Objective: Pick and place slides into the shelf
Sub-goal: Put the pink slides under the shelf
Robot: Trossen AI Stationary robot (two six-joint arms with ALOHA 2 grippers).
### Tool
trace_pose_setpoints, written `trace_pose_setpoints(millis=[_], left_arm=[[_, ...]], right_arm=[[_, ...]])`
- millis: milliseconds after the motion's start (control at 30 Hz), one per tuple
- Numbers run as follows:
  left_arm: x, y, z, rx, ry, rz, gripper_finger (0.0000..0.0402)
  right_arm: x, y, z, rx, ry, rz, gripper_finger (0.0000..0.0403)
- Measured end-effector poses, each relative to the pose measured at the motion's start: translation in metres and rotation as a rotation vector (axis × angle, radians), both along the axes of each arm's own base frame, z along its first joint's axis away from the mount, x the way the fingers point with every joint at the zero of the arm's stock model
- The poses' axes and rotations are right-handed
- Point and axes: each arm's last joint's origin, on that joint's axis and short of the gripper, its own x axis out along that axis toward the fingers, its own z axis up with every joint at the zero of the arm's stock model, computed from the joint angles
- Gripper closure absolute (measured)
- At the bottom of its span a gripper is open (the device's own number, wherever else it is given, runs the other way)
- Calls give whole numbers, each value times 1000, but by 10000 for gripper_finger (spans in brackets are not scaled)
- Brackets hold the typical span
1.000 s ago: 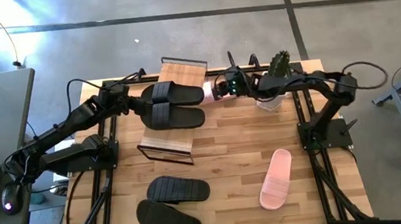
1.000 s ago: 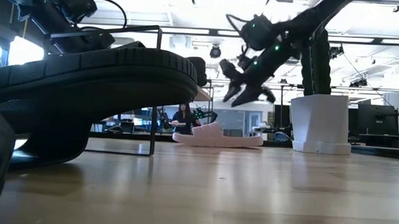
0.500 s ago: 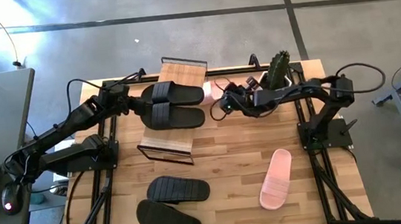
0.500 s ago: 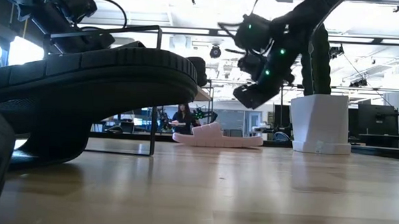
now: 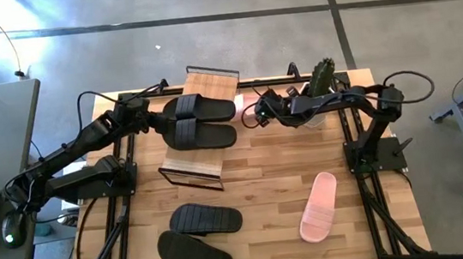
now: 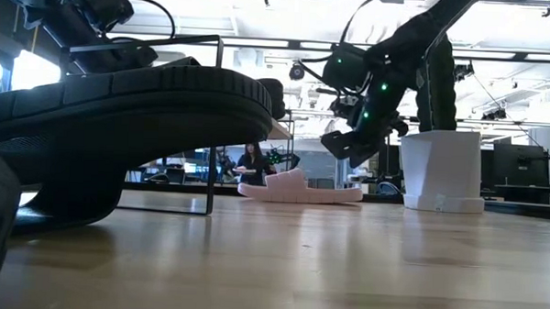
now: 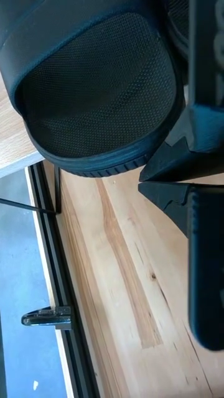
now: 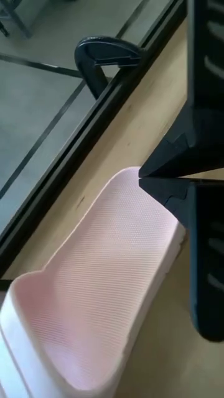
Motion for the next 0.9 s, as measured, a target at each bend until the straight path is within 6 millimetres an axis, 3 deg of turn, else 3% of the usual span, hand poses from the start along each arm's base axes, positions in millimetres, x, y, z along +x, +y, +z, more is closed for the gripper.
trace_pose_setpoints(millis=[300,567,900], left_arm=[[0,0,0,0,0,0,401],[0,0,-1,-3,9,-4,401],[0,0,-1,-2,11,-5,401]], right_arm=[[2,0,-3,86,56,113,403],[2,-15,9,41,187,216,403],[-9,-35,23,131,384,360,403]])
